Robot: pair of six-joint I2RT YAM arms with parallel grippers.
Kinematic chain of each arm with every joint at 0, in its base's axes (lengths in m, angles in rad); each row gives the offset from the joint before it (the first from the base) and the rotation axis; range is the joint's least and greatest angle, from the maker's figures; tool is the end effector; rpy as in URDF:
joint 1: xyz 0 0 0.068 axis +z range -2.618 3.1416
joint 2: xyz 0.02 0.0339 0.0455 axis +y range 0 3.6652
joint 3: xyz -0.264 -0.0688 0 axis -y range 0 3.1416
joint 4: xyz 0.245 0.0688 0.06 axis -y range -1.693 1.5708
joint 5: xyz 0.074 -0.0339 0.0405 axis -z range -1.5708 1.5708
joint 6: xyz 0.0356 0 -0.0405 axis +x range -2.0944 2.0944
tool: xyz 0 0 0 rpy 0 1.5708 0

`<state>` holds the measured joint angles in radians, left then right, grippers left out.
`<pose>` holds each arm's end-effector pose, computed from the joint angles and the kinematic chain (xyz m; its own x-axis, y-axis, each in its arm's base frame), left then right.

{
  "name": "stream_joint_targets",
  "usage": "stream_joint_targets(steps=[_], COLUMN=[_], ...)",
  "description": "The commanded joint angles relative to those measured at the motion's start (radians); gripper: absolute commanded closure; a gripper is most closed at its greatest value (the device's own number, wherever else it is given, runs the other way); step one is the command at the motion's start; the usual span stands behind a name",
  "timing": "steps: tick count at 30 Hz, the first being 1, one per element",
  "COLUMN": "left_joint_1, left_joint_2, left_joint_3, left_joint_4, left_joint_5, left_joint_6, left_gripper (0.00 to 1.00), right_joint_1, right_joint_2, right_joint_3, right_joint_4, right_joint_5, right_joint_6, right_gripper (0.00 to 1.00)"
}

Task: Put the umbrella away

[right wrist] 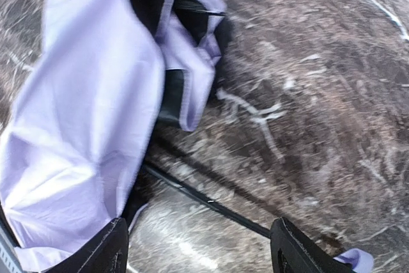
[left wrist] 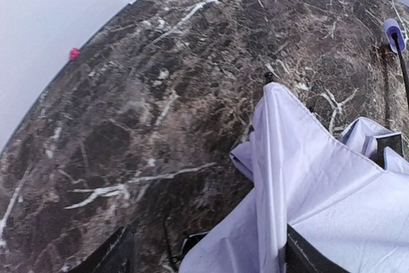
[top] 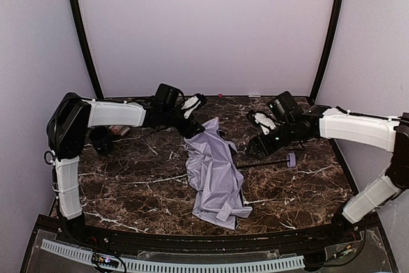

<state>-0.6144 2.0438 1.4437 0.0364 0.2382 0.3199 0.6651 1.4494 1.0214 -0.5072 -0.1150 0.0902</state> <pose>0.3777 -0.2767 0.2016 -0.1870 0.5059 -0.8420 0.8238 0.5478 0.1461 0.2341 0.1888 0.2404 -0.6907 -0.4280 -0.5829 -0.6069 0.7813 0.1454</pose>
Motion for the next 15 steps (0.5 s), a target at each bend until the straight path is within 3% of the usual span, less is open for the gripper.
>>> stream_joint_targets(steps=[1,4,5,12,15], left_joint_1=[0.021,0.021,0.02,0.006,-0.074], left_joint_2=[-0.209,-0.291,-0.309,-0.385,-0.484], left_joint_3=[-0.033,-0.102,-0.123,-0.169,-0.238], left_joint_4=[-0.053,-0.068,-0.075,-0.139,-0.132], left_joint_5=[-0.105,-0.094,-0.095,-0.148,-0.098], left_joint_6=[0.034,0.011,0.009,-0.007,-0.008], left_gripper=[0.22,0.03,0.02,0.01,0.03], right_joint_1=[-0.068,-0.096,-0.097,-0.072,-0.067], right_joint_2=[0.063,0.119,0.131,0.111,0.075], right_joint_3=[0.073,0.109,0.117,0.086,0.029], right_joint_4=[-0.008,-0.013,-0.01,0.001,0.022], right_joint_5=[0.066,0.049,0.024,-0.065,-0.051], right_joint_6=[-0.024,-0.037,-0.046,-0.082,-0.072], right_gripper=[0.24,0.27,0.28,0.29,0.27])
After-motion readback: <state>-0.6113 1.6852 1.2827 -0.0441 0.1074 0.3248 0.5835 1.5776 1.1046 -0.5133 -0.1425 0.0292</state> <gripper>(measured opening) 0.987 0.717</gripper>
